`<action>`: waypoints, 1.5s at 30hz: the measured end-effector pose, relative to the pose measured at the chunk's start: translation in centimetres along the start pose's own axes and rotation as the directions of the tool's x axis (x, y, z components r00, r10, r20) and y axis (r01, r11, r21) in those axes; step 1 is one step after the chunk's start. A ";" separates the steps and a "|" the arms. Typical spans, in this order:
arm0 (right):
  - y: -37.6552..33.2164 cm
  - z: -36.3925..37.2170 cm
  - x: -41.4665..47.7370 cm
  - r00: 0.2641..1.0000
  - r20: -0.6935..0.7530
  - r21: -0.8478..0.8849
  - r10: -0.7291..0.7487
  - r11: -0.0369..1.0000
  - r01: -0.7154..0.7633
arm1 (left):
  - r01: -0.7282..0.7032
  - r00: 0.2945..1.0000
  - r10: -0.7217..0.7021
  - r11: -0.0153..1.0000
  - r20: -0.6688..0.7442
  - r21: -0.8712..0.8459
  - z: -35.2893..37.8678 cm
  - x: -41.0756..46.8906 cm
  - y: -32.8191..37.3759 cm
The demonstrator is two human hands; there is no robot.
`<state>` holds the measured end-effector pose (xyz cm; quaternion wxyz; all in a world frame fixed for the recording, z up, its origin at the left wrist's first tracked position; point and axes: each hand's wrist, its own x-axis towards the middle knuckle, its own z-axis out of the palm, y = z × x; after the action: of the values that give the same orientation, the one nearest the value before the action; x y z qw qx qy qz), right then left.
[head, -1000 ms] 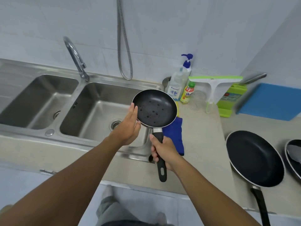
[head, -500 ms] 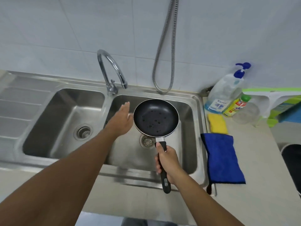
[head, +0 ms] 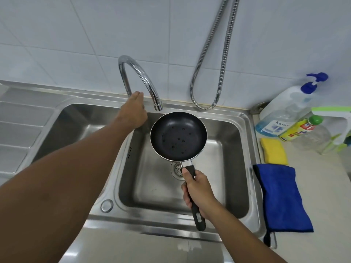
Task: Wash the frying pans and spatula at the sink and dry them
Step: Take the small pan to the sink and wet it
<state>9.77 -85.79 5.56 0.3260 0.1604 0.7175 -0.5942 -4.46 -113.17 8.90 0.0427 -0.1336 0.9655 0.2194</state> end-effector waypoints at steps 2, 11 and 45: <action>-0.3 0.2 0.3 1.000 0.003 0.006 -0.004 1.000 0.004 | -0.008 0.999 0.007 1.000 -0.033 -0.002 0.2 -0.4 -0.1; -1.3 1.8 0.5 1.000 0.028 0.057 -0.006 0.998 0.004 | -0.010 1.000 0.010 0.999 -0.015 -0.033 0.1 -3.5 -1.7; -2.4 -15.2 6.9 0.704 -0.410 -0.710 -0.580 0.687 0.153 | 0.615 0.786 -0.073 -0.009 0.614 -0.788 10.5 -15.6 5.7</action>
<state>-1.00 -72.90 4.08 -0.0222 0.0671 0.9543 -0.2903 9.20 -99.90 4.00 0.1939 -0.3199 0.4619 0.8042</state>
